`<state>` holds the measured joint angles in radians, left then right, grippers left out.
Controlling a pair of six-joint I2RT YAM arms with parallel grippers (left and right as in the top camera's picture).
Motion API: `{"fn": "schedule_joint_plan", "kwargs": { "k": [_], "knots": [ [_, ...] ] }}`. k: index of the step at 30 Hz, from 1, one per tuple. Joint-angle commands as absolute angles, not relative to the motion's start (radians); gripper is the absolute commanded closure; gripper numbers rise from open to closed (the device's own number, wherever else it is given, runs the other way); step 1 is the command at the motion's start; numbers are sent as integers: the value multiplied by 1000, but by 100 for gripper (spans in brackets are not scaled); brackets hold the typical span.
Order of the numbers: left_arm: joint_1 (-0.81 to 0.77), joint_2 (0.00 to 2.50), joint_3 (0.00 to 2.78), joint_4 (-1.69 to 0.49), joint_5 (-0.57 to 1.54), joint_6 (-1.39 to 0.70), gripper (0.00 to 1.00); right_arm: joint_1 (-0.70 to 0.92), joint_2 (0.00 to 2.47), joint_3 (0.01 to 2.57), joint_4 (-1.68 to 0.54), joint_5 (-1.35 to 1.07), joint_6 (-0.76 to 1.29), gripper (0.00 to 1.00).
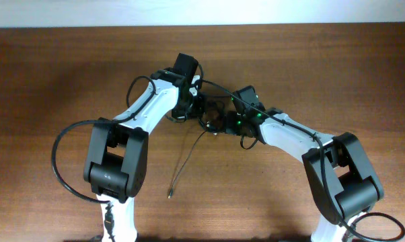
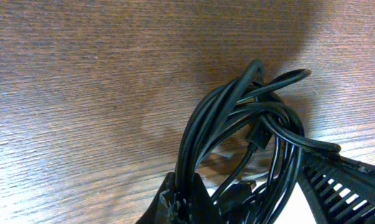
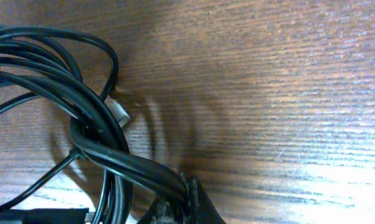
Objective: Untangle cables
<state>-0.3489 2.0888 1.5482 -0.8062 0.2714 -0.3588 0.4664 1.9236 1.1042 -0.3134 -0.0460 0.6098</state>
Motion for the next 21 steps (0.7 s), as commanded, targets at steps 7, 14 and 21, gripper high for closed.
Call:
{"fn": "schedule_joint_plan", "kwargs": {
  "k": [7,14,21],
  "knots": [
    [-349,2062,1543,-813,110,-340,100,321,1897,1239,-825,-40,572,96],
    [-349,2062,1543,-814,104,-340,97,261,1897,1285,-1001,-50,487,90],
    [-349,2062,1543,-813,104,-340,93,261,1897,1287,-1064,-78,448,53]
  ]
}}
